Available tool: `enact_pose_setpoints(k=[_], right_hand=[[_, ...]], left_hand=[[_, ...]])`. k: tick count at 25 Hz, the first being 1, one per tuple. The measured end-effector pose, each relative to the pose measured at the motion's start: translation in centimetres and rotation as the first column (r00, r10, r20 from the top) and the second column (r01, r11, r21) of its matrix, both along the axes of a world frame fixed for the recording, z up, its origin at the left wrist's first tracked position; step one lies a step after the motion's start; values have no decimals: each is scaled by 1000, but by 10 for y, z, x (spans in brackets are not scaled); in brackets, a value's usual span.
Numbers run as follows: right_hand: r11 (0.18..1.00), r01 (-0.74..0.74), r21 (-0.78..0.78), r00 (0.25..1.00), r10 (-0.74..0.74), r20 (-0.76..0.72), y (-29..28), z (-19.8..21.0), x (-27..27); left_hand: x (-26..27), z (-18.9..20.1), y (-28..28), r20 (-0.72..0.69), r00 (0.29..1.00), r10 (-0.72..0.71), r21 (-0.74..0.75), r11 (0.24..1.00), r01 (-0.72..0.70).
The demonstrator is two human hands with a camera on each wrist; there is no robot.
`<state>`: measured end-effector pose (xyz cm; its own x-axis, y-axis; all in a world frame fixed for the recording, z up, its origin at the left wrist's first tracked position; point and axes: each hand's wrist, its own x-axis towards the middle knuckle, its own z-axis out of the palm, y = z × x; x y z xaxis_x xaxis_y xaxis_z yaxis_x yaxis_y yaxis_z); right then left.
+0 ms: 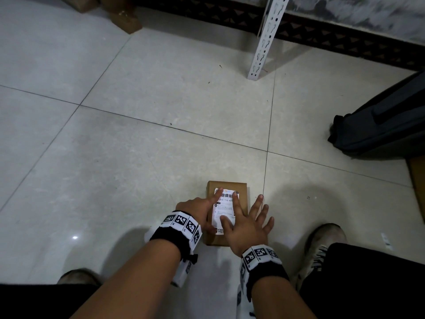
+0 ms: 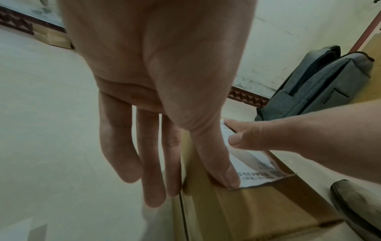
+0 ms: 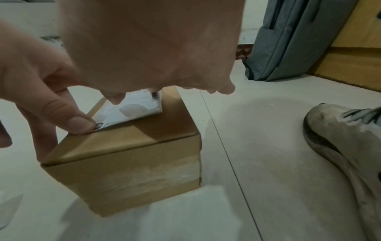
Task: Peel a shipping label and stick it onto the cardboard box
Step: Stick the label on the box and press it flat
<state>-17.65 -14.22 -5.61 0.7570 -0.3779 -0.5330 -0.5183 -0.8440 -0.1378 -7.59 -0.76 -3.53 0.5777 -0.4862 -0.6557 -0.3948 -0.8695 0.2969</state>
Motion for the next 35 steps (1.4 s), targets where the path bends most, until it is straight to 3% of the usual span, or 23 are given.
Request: enact_pose_setpoints(k=[4, 7, 13, 18, 20, 23, 30, 35], right_hand=[[997, -76, -18, 996, 77, 37, 3, 0, 6], [998, -56, -14, 998, 56, 23, 3, -2, 7], [987, 149, 59, 988, -147, -43, -11, -2, 6], [971, 204, 121, 978, -196, -74, -14, 2, 10], [925, 237, 299, 971, -216, -99, -17, -1, 12], [777, 207, 594, 976, -207, -69, -30, -3, 4], [673, 205, 711, 968, -248, -44, -44, -11, -9], [649, 213, 730, 956, -294, -17, -45, -9, -12]], left_hand=[[1, -1, -1, 4, 1000, -6, 11, 1000, 6], [1, -3, 0, -4, 1000, -1, 11, 1000, 1], [1, -4, 0, 47, 999, -25, 24, 999, 24], [3, -5, 2, 42, 999, -8, 41, 999, 6], [3, -5, -1, 70, 997, -27, 53, 998, 24], [5, -5, 1, 59, 997, -56, 70, 996, 51], [12, -5, 11, 21, 998, -60, 53, 997, 58], [10, -3, 20, -217, 969, 119, -105, 984, -145]])
